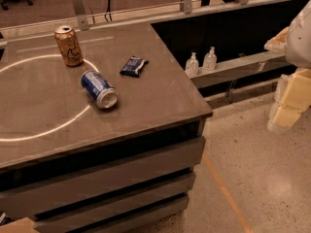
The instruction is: Place pepsi can upright
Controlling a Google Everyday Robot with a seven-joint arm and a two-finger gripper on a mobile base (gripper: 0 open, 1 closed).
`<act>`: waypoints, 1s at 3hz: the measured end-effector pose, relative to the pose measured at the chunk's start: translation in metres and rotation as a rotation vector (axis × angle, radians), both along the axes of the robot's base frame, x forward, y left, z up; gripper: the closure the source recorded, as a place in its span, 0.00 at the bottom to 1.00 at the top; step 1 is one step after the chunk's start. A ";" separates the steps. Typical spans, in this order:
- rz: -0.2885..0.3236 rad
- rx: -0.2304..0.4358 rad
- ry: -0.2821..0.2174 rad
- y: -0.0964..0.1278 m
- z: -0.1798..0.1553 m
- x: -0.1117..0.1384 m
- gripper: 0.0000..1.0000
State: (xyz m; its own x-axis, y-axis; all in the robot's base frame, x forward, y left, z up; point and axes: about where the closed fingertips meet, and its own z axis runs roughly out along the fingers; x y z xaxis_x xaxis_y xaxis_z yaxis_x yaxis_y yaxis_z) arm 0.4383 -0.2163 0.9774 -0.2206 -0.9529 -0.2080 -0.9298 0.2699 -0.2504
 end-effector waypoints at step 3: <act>-0.103 0.081 0.039 0.036 -0.007 0.032 0.00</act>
Offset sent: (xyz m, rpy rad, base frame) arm 0.0345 0.0329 -0.0065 0.0792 0.0578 -0.1410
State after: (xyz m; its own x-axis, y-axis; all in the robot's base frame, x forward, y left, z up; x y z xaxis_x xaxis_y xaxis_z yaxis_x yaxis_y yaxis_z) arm 0.4698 -0.1801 0.9709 -0.3262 -0.9050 -0.2731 -0.9044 0.3828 -0.1884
